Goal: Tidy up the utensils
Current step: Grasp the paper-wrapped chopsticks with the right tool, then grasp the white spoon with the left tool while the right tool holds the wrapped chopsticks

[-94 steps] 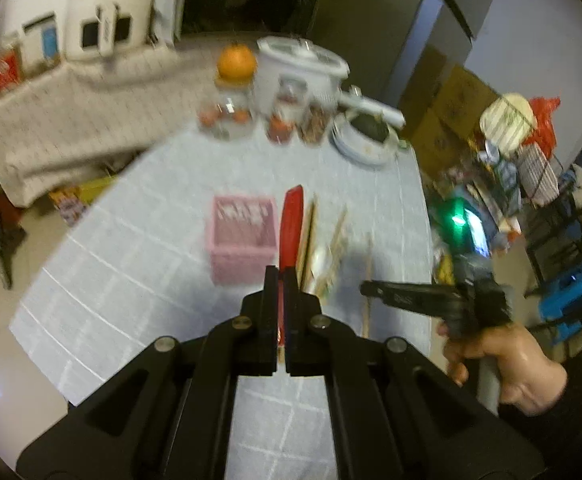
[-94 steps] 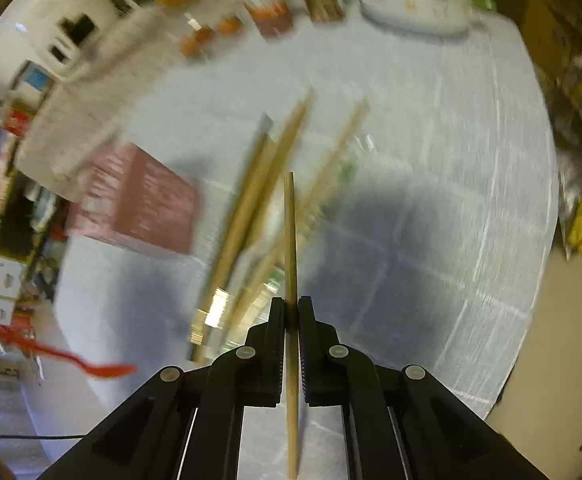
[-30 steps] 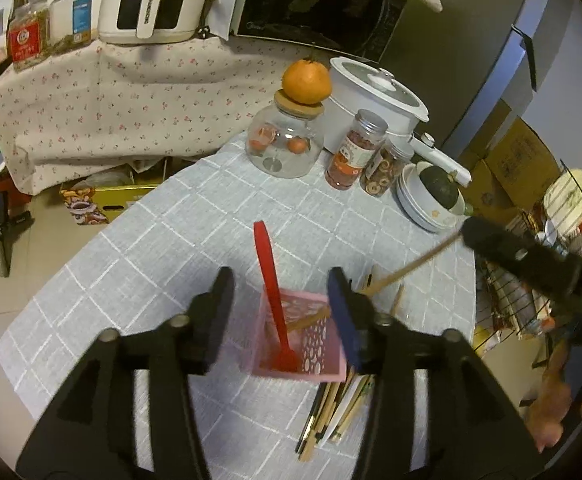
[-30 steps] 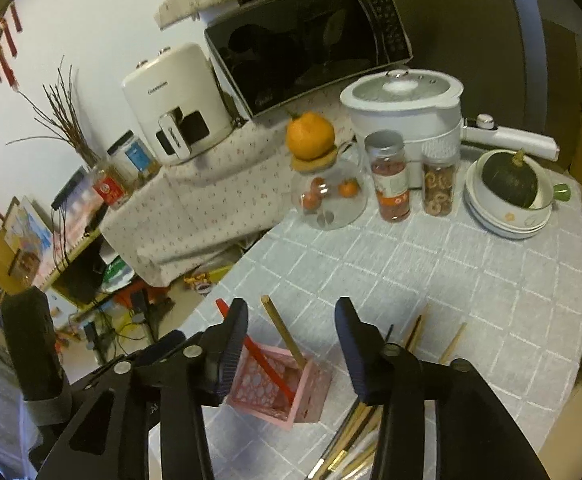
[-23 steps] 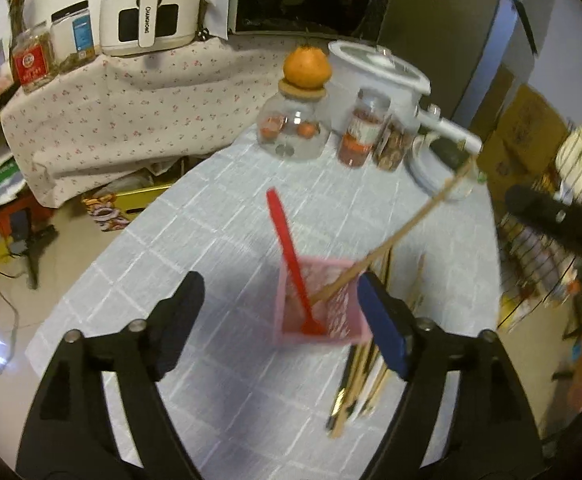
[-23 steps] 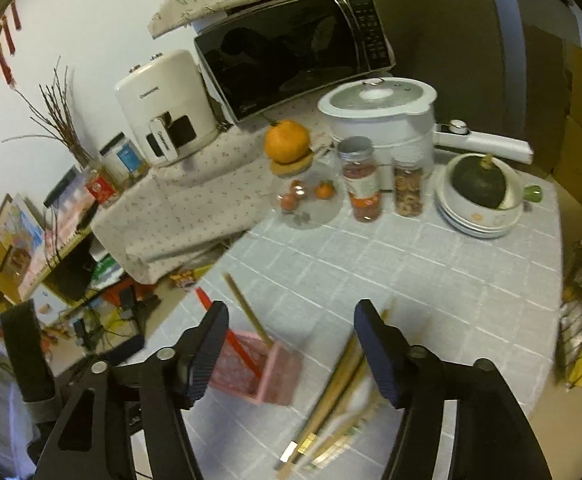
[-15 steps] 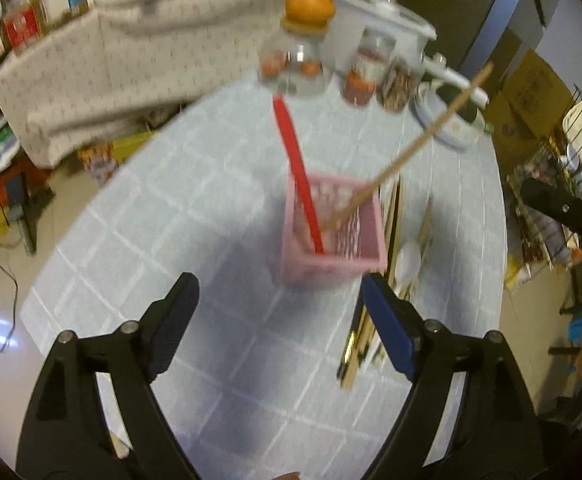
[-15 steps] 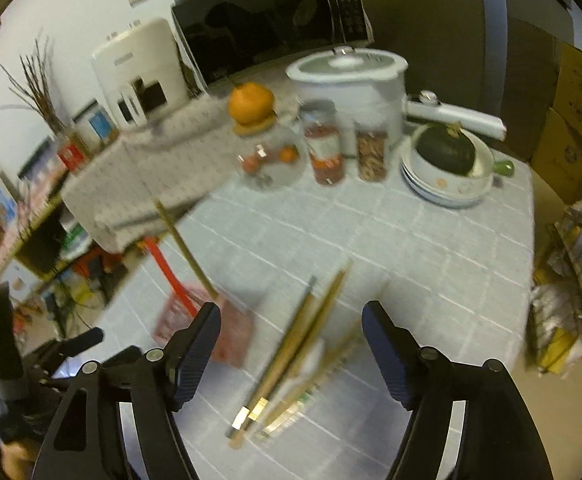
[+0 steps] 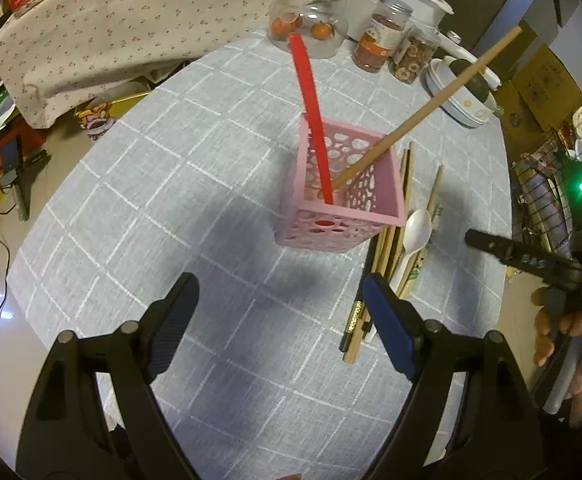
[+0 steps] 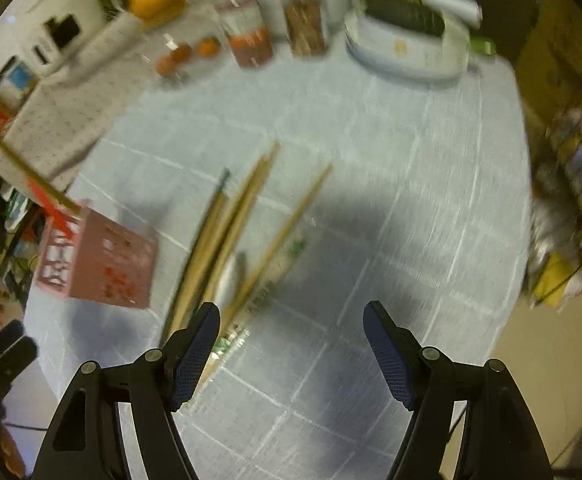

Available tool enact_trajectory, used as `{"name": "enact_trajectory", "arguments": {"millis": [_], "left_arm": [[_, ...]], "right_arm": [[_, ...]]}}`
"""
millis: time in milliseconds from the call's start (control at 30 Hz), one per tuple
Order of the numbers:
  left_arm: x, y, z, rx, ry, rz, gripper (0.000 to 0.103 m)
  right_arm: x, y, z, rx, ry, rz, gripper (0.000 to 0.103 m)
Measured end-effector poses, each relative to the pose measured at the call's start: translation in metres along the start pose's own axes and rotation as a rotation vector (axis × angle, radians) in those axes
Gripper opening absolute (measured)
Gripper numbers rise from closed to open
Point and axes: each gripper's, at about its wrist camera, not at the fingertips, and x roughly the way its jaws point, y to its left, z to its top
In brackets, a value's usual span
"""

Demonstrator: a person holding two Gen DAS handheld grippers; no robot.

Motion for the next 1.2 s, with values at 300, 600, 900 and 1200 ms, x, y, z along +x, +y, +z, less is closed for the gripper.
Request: {"name": "enact_trajectory", "arguments": {"millis": [300,600,900,1200], "left_arm": [[-0.004,-0.002,0.003,-0.007,-0.018,-0.022,0.084],[-0.011,-0.018,-0.003,0.080,-0.043,-0.054,0.084],[-0.011,-0.046,-0.015,0.198,-0.034,-0.107,0.068],[0.007,-0.107,-0.023,0.310,0.012,-0.170,0.035]], "right_arm": [[0.035,-0.002,0.010,0.059,0.068,0.059,0.042],[0.051,0.006,0.015,0.086,0.050,0.063,0.030],[0.050,0.006,0.008,0.036,0.085,0.043,0.010],[0.007,-0.030,-0.014,0.036,0.062,0.128,0.010]]}}
